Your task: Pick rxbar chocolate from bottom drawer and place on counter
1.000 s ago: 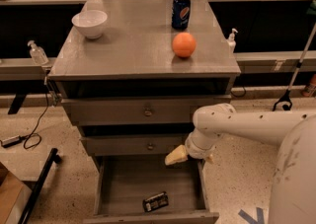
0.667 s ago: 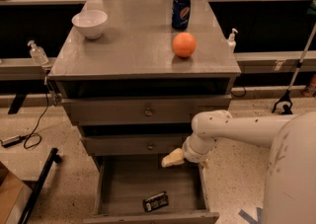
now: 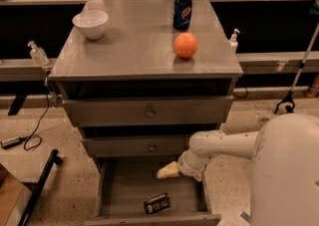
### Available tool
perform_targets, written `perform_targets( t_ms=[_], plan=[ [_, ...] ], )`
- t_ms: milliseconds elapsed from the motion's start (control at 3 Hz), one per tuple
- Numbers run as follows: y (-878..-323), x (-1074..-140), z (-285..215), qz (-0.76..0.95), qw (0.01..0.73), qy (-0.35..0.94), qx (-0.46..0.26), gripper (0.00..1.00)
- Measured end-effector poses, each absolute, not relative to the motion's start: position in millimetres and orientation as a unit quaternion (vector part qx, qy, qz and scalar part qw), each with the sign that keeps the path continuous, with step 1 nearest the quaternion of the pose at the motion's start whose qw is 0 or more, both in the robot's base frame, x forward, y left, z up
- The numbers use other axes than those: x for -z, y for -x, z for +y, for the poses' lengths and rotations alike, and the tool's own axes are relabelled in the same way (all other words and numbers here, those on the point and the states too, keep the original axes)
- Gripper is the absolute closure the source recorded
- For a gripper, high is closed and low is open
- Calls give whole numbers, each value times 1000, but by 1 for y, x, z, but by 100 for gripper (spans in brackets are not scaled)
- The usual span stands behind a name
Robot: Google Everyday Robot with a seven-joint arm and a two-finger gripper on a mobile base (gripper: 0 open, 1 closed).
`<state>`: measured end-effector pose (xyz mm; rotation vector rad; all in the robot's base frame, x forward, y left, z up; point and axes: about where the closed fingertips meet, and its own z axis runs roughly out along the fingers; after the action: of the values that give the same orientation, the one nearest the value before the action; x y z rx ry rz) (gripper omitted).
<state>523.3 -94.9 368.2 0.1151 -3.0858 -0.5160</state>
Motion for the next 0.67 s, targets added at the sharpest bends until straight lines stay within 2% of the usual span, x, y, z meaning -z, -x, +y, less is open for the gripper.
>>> perform_targets(
  t_ms=[667],
  plan=[
    [-521, -313, -76, -992, -10, -4, 123, 0]
  ],
)
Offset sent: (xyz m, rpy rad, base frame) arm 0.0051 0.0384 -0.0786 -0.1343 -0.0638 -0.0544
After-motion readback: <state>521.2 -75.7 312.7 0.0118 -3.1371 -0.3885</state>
